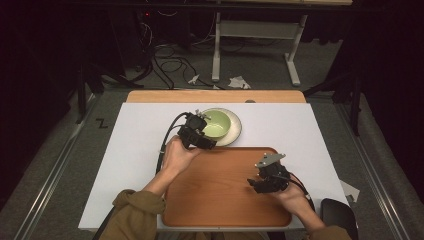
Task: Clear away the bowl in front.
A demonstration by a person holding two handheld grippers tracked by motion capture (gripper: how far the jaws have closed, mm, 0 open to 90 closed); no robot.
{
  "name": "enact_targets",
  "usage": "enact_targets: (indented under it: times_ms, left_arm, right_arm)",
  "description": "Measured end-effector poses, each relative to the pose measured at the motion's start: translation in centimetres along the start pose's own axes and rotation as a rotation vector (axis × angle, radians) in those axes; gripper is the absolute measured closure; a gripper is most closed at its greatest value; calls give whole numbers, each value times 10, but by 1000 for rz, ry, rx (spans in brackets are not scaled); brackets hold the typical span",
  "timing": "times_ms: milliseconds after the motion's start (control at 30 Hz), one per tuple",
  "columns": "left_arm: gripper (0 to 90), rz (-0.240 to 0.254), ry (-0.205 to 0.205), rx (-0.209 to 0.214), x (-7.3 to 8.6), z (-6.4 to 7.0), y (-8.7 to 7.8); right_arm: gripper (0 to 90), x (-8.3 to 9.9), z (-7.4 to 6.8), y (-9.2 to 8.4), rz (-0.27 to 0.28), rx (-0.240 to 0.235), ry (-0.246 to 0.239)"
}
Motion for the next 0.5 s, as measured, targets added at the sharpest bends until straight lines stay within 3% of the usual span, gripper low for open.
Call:
enact_targets:
  times_ms: [500]
  left_arm:
    - [397, -56, -51, -56, -26, -31, 14]
  right_arm:
    - [383, 0, 0, 2, 1, -2, -12]
Point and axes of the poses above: each handheld gripper's, and its own axes: y roughly forward along the jaws, x roughly out of its underside, z roughly to its right, the point moved 1 cm from there along y, roughly forward along the jaws, and after that the axes turned 10 degrees about y, right-handed, at the moved point
